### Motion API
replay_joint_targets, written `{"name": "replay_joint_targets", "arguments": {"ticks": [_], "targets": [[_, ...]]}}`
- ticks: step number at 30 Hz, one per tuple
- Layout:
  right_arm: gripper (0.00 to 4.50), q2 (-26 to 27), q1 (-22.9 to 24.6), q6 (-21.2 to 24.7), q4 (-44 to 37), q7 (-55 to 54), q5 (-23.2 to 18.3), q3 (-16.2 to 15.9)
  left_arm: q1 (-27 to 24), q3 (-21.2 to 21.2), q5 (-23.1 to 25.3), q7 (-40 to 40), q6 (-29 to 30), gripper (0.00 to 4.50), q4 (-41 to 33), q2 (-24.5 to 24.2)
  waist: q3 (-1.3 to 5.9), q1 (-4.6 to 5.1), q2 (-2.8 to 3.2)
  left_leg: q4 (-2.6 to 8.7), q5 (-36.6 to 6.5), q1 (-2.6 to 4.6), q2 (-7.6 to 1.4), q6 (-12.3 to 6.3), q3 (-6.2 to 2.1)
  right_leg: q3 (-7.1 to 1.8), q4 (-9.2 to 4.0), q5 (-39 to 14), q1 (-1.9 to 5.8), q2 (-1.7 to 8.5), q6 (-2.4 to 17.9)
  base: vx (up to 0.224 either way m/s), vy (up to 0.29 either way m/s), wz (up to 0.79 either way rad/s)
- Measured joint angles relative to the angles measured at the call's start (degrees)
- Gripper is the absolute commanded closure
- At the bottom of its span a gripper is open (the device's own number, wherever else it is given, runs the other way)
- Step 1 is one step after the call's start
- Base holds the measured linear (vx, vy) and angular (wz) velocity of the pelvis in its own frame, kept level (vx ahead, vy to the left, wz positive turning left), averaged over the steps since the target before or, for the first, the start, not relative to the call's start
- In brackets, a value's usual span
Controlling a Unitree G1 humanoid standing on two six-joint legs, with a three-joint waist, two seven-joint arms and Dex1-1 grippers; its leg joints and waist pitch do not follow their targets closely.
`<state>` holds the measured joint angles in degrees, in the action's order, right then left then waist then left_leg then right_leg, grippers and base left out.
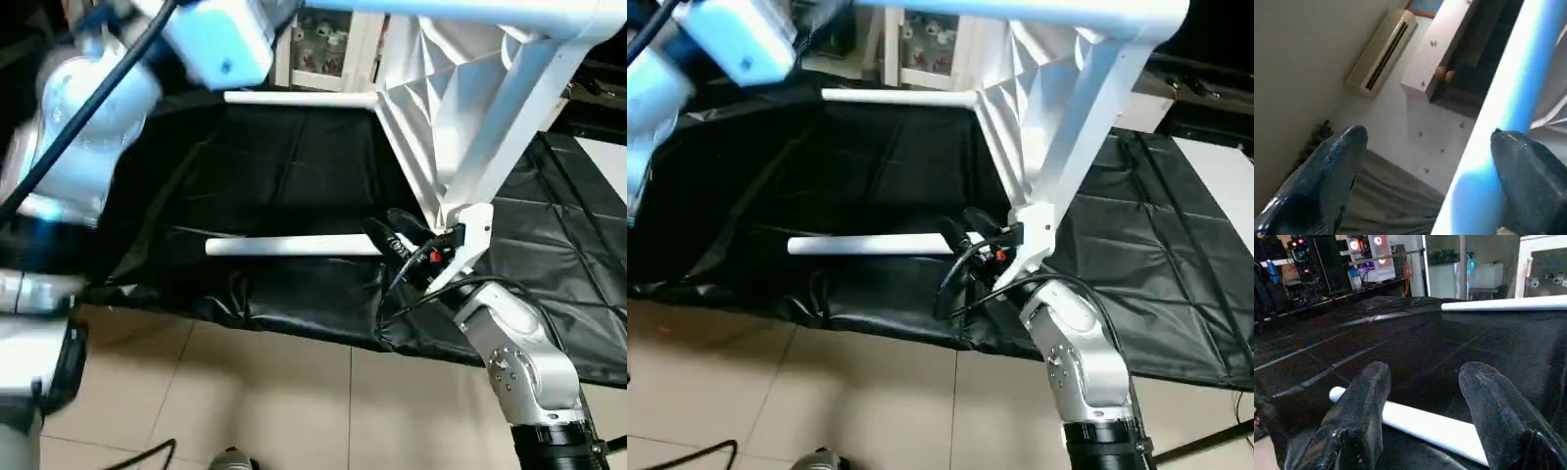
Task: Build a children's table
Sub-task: Flip table
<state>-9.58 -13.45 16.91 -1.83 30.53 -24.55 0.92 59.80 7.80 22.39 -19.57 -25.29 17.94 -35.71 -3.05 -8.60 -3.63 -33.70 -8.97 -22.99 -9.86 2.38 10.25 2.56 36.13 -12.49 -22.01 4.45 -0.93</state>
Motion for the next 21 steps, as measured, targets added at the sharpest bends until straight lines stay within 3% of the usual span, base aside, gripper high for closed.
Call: {"name": "replay_joint_targets", "arguments": {"ticks": [6, 15, 21], "targets": [[1.9, 0.0, 0.01, -0.05, -0.08, -0.01, 0.48, -0.83, 3.5, 2.67, 5.06, 1.68, -1.52, 0.07, 9.96, -0.3, -0.04, 0.13, 0.18, 0.01, 0.02, 0.04, 0.0, 0.03, -0.03, 0.0, 0.04, 0.17, 0.0, 0.0, 0.01, 0.0, 0.0, 0.0], [1.9, -0.19, 0.49, -0.23, -1.63, -0.12, 0.96, -0.89, 6.47, 6.26, 7.3, 0.22, -2.96, 0.07, 19.48, -0.01, -0.11, 0.05, 0.38, 0.0, 0.02, 0.0, -0.01, 0.04, -0.03, 0.01, 0.01, 0.16, -0.01, 0.0, 0.03, 0.0, 0.0, 0.0], [1.9, -0.17, 0.48, -0.24, -1.73, -0.36, 1.71, -1.14, 9.1, 7.34, 11.18, 5.4, -1.76, 0.07, 25.5, 0.87, -0.16, 0.12, 0.45, 0.0, 0.02, 0.01, -0.01, 0.04, -0.03, 0.02, 0.03, 0.18, -0.01, 0.0, 0.05, 0.0, 0.0, 0.0]]}}
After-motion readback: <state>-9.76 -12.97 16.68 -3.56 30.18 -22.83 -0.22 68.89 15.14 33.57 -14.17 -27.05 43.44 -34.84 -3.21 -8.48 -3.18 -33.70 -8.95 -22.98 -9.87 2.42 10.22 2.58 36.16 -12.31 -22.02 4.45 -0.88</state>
